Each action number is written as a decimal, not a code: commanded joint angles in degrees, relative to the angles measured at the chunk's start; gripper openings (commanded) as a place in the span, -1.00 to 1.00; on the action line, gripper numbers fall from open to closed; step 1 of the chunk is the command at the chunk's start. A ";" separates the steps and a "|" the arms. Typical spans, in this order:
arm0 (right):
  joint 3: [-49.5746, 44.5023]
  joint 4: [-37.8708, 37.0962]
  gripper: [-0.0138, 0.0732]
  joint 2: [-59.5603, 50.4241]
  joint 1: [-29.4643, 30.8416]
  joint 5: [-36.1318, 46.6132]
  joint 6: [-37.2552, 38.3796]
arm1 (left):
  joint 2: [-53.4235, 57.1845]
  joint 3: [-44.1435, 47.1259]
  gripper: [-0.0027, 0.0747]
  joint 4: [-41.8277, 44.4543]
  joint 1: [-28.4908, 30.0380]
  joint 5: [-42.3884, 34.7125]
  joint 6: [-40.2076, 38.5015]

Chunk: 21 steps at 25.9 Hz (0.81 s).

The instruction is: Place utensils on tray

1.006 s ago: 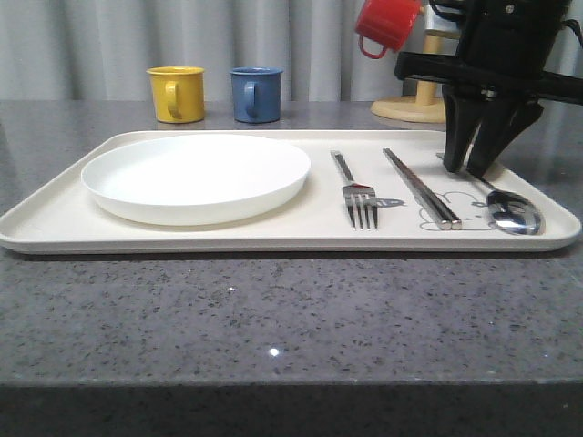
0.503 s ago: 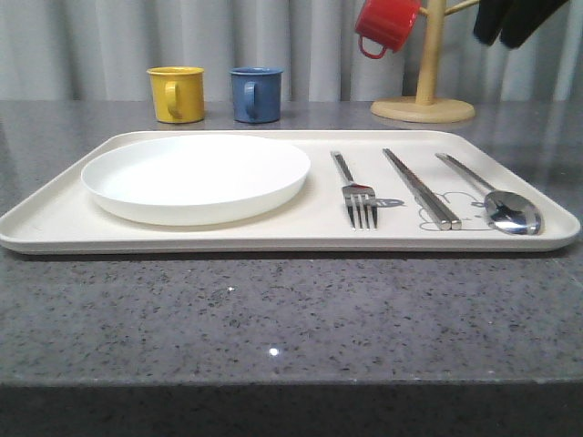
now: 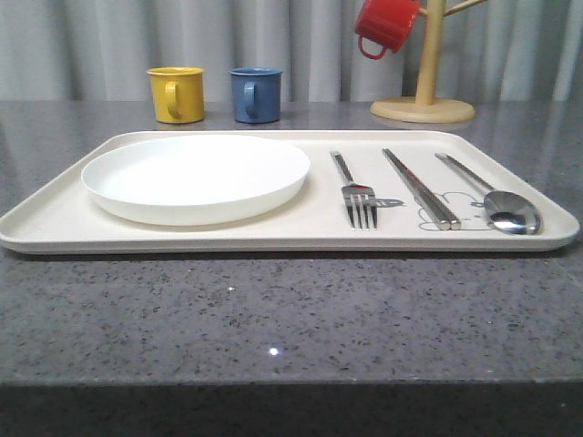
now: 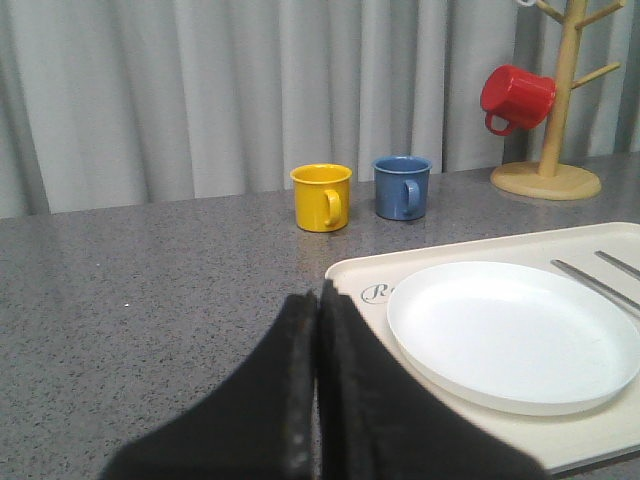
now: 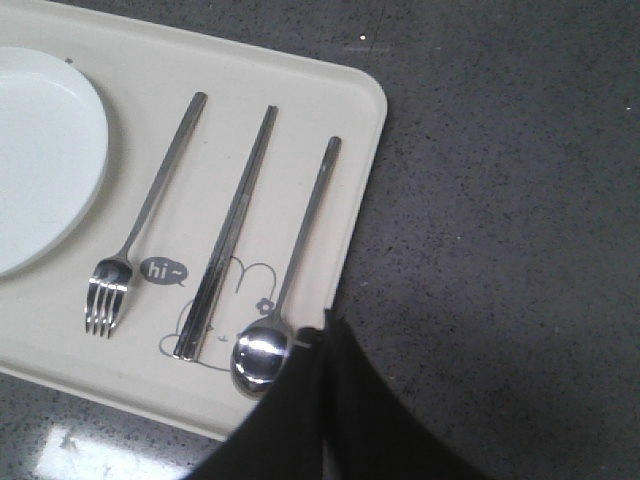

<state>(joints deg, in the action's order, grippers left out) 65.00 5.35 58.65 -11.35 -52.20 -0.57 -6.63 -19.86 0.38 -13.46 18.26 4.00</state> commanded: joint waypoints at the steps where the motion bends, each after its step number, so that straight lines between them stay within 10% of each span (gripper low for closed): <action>1: -8.94 -2.36 -0.84 -9.78 0.16 12.35 -0.72 | -0.57 -1.51 -0.98 -0.38 0.19 -4.65 -0.48; 12: -38.92 -4.39 -0.84 -46.13 0.16 28.54 -0.72 | -0.57 -1.51 -0.98 -0.38 0.19 -4.65 -0.48; 21: -42.12 -4.39 -0.84 -54.31 0.16 28.55 -0.72 | -0.57 -1.51 -0.98 -0.38 0.19 -4.65 -0.48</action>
<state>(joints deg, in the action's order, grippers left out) 21.58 1.71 3.78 -11.35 -28.77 -0.74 -6.63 -19.86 0.38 -13.46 18.26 4.00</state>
